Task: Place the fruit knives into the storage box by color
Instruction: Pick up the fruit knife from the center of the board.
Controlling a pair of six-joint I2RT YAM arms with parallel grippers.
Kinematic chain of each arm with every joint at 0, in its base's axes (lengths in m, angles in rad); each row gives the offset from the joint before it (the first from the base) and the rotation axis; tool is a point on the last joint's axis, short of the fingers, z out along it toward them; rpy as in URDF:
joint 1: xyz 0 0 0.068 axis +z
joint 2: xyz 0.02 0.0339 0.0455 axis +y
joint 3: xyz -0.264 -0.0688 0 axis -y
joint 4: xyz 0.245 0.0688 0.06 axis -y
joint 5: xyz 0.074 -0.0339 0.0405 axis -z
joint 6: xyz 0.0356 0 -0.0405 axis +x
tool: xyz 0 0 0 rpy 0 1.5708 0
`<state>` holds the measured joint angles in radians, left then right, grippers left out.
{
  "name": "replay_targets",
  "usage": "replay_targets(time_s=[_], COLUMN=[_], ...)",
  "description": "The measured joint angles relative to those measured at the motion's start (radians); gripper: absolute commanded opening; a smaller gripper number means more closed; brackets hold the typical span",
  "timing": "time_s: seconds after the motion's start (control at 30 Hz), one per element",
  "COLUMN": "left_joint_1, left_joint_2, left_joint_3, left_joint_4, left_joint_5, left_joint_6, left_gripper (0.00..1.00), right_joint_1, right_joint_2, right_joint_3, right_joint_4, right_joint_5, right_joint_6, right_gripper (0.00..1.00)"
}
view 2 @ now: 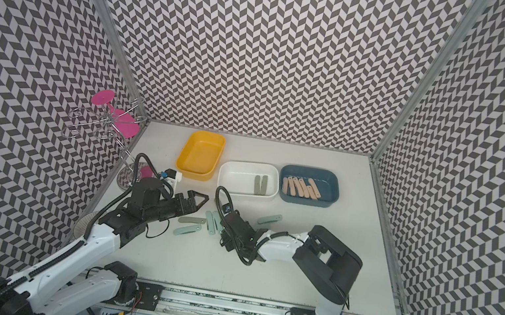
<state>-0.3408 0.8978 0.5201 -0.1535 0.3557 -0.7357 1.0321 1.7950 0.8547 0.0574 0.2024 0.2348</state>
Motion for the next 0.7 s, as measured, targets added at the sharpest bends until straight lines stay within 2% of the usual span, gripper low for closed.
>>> replay_targets(time_s=[0.4, 0.7], left_joint_1=[0.0, -0.006], left_joint_2=[0.006, 0.008], left_joint_3=[0.0, 0.0], left_joint_4=[0.003, 0.015], left_joint_5=[0.0, 0.002], left_joint_6=[-0.005, -0.011], left_gripper=[1.0, 1.0], right_joint_1=[0.0, -0.001], right_joint_2=[0.006, -0.045], right_joint_3=[-0.003, -0.042], right_joint_4=[0.026, -0.006], right_joint_5=[0.005, -0.009], right_joint_6=[0.004, 0.022], right_gripper=[0.19, 0.18])
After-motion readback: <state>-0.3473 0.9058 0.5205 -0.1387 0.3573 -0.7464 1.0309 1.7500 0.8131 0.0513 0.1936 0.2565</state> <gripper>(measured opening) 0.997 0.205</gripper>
